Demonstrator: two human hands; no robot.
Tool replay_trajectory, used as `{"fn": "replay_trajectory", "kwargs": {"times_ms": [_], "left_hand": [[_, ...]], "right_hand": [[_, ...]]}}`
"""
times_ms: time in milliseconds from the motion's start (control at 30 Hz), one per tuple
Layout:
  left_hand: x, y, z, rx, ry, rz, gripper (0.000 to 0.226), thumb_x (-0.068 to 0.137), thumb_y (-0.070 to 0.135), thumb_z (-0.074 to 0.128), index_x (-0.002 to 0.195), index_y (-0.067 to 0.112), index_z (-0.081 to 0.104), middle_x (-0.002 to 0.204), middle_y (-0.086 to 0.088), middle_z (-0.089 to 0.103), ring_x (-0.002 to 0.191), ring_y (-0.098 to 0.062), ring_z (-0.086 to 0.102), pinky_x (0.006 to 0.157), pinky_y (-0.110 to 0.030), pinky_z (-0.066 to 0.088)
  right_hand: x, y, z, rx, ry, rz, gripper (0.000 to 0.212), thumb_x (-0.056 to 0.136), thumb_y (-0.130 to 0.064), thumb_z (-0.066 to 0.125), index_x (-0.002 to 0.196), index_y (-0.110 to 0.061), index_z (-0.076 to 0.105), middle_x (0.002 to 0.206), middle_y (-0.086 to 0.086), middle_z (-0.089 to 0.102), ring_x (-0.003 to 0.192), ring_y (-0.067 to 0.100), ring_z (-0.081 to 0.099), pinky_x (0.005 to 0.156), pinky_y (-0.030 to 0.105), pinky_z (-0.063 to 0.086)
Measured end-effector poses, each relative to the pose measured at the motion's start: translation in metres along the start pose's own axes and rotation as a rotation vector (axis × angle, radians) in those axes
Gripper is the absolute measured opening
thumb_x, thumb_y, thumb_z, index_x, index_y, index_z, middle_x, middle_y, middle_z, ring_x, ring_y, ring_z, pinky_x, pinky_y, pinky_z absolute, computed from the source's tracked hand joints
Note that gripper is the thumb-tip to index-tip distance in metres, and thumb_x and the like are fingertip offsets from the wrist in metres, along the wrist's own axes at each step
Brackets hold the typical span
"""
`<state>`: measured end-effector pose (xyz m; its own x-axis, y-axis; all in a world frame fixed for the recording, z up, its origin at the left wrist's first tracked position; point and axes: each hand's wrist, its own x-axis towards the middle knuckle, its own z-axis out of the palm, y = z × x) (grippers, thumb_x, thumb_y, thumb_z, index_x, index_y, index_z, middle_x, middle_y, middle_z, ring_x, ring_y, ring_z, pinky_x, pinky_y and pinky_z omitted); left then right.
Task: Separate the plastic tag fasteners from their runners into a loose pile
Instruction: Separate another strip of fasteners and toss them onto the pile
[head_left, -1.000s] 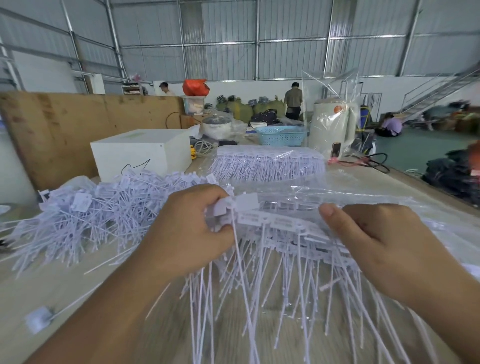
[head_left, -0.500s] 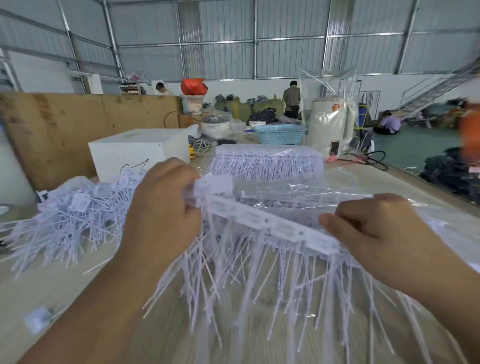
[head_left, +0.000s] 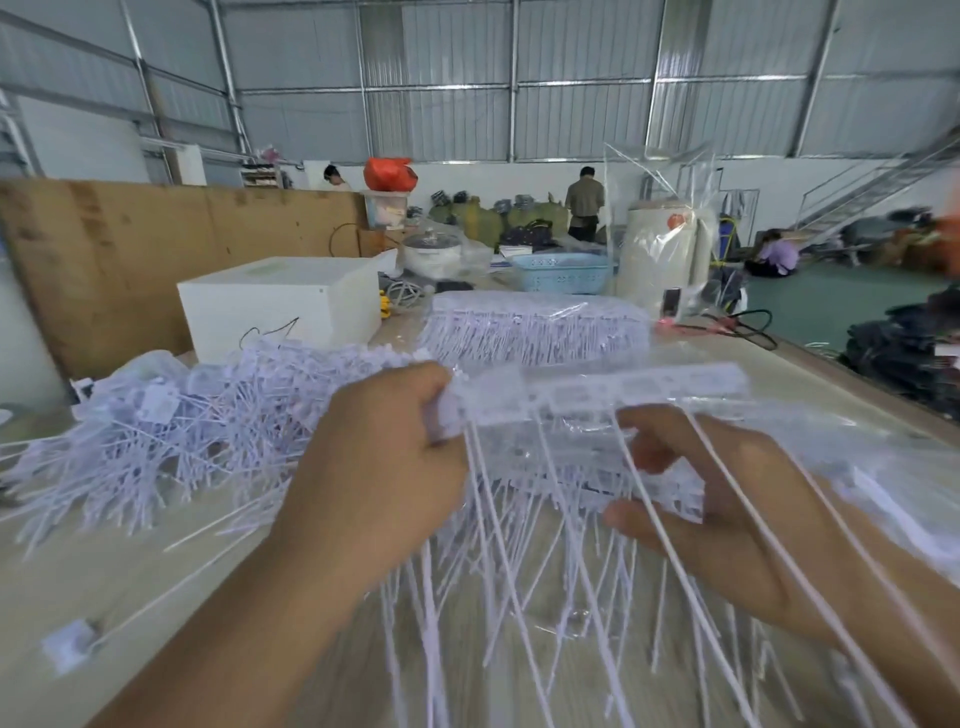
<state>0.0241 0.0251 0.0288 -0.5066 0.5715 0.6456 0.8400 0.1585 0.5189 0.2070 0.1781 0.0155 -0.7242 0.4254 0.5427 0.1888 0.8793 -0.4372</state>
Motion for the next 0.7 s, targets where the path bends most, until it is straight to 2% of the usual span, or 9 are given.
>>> {"fn": "replay_trajectory", "kwargs": {"times_ms": [67,133,200,267,400,500,567,633,700], "left_hand": [[-0.007,0.007,0.004,0.110,-0.085,0.072,0.017,0.069,0.012,0.059,0.063,0.018,0.044,0.057,0.002,0.047,0.053,-0.013,0.046,0.044,-0.029,0.027],[-0.013,0.013,0.010,0.196,-0.162,0.104,0.026,0.072,0.011,0.058,0.060,0.023,0.039,0.056,0.006,0.043,0.052,-0.008,0.044,0.044,-0.026,0.024],[-0.016,0.015,0.015,0.230,-0.248,0.118,0.021,0.075,0.012,0.054,0.065,0.025,0.041,0.062,0.008,0.046,0.057,-0.008,0.047,0.047,-0.026,0.031],[-0.022,0.016,0.022,0.222,-0.346,0.135,0.018,0.076,0.015,0.052,0.069,0.027,0.040,0.067,0.009,0.047,0.062,-0.010,0.048,0.051,-0.028,0.037],[-0.028,0.016,0.030,0.078,-0.545,0.075,0.014,0.088,0.034,0.053,0.076,0.038,0.048,0.067,0.015,0.053,0.052,-0.007,0.051,0.041,-0.018,0.030],[-0.025,0.011,0.030,-0.107,-0.568,-0.049,0.014,0.095,0.042,0.053,0.084,0.034,0.057,0.060,0.013,0.056,0.040,-0.003,0.042,0.042,-0.021,0.033],[-0.019,0.010,0.026,-0.230,-0.465,-0.100,0.016,0.095,0.044,0.054,0.085,0.034,0.061,0.065,0.009,0.063,0.046,-0.005,0.050,0.047,-0.022,0.039],[-0.014,0.011,0.024,-0.411,-0.356,-0.166,0.015,0.092,0.047,0.056,0.088,0.035,0.065,0.079,0.005,0.071,0.063,-0.011,0.065,0.059,-0.025,0.050],[-0.013,0.014,0.025,-0.605,-0.301,-0.242,0.016,0.086,0.046,0.058,0.086,0.034,0.068,0.081,0.001,0.073,0.071,-0.016,0.070,0.069,-0.033,0.056]], "right_hand": [[-0.002,0.000,0.002,0.126,-0.054,0.050,0.066,0.057,-0.074,0.070,0.116,-0.053,0.050,0.101,-0.022,0.059,0.104,-0.009,0.053,0.081,0.012,0.045],[-0.003,0.001,0.009,0.293,-0.051,0.078,0.081,0.055,-0.076,0.072,0.127,-0.056,0.042,0.113,-0.023,0.059,0.110,-0.008,0.054,0.087,0.021,0.047],[-0.002,-0.001,0.016,0.487,0.057,0.028,0.061,0.066,-0.058,0.078,0.121,-0.047,0.052,0.107,-0.012,0.066,0.101,0.000,0.062,0.088,0.030,0.053],[-0.001,-0.004,0.019,0.633,0.083,-0.007,0.052,0.073,-0.060,0.070,0.120,-0.046,0.053,0.104,-0.005,0.067,0.095,0.007,0.066,0.082,0.019,0.052],[0.002,-0.004,0.022,0.711,0.109,0.123,0.023,0.083,-0.034,0.067,0.105,-0.033,0.061,0.087,0.007,0.070,0.077,0.015,0.069,0.069,0.022,0.053],[0.003,-0.003,0.020,0.543,0.066,0.244,0.008,0.086,-0.030,0.055,0.089,-0.029,0.062,0.080,0.007,0.070,0.072,0.021,0.067,0.067,0.033,0.055],[0.002,-0.003,0.016,0.215,-0.029,0.137,0.015,0.088,-0.031,0.047,0.085,-0.025,0.060,0.075,0.010,0.064,0.070,0.027,0.062,0.067,0.042,0.052],[0.000,-0.005,0.016,-0.133,-0.111,-0.023,0.012,0.091,-0.016,0.049,0.095,-0.024,0.056,0.079,-0.001,0.057,0.071,0.020,0.055,0.065,0.035,0.047],[0.001,-0.008,0.018,-0.269,-0.166,-0.083,0.026,0.088,-0.010,0.052,0.110,-0.025,0.055,0.092,-0.005,0.053,0.076,0.018,0.051,0.065,0.032,0.045]]}}
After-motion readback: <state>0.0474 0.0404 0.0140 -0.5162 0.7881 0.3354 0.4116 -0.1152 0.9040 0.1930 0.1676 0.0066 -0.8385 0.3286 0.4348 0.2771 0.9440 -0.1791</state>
